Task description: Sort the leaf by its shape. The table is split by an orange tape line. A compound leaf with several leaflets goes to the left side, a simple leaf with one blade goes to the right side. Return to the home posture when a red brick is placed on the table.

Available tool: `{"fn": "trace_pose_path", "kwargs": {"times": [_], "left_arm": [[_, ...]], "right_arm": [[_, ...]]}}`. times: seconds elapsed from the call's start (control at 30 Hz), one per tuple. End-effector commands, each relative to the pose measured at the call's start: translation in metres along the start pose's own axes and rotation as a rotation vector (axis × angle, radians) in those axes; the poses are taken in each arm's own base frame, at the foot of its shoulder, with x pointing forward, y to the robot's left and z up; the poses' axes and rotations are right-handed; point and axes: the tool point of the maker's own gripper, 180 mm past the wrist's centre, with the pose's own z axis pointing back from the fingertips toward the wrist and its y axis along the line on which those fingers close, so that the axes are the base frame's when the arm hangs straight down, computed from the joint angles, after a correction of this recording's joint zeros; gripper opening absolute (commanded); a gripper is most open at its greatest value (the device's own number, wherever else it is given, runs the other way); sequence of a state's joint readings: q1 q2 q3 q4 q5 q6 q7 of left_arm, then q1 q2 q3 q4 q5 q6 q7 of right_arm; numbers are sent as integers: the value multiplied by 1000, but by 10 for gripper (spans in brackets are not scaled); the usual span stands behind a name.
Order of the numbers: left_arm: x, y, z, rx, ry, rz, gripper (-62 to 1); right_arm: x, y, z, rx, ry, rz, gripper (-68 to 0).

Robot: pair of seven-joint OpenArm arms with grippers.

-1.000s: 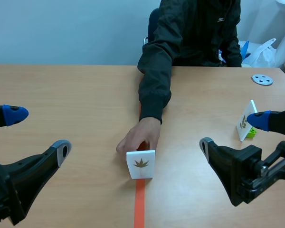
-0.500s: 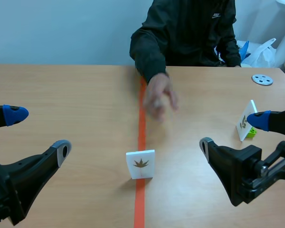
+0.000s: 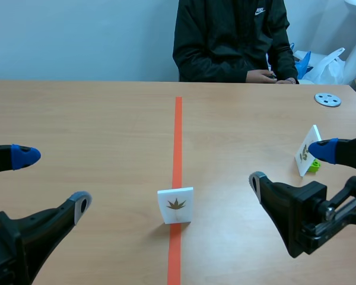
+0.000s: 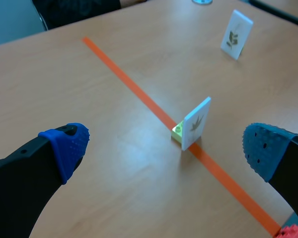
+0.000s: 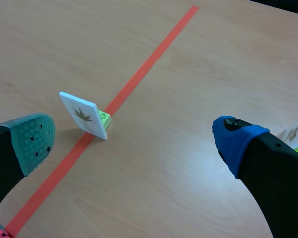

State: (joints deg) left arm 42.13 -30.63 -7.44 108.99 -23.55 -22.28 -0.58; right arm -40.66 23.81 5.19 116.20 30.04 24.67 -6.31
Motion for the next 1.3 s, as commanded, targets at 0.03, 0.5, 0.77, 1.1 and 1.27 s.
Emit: {"fn": "trace_pose_path", "kwargs": {"times": [0.03, 0.5, 0.77, 1.1, 1.27], "left_arm": [[7, 2, -6, -4, -7, -45, 14], [-31, -3, -28, -93, 87, -80, 14], [-47, -7, -52, -144, 53, -68, 14], [-76, -22, -81, -234, 53, -74, 14], [-87, -21, -97, -239, 52, -69, 14]], "right_arm": [[9, -4, 0, -7, -34, 6, 4], [10, -5, -1, -7, -37, 6, 4], [10, -5, -1, -8, -37, 7, 4], [9, -8, -1, -28, -34, 17, 4], [10, -12, 1, -39, -35, 23, 4]]}}
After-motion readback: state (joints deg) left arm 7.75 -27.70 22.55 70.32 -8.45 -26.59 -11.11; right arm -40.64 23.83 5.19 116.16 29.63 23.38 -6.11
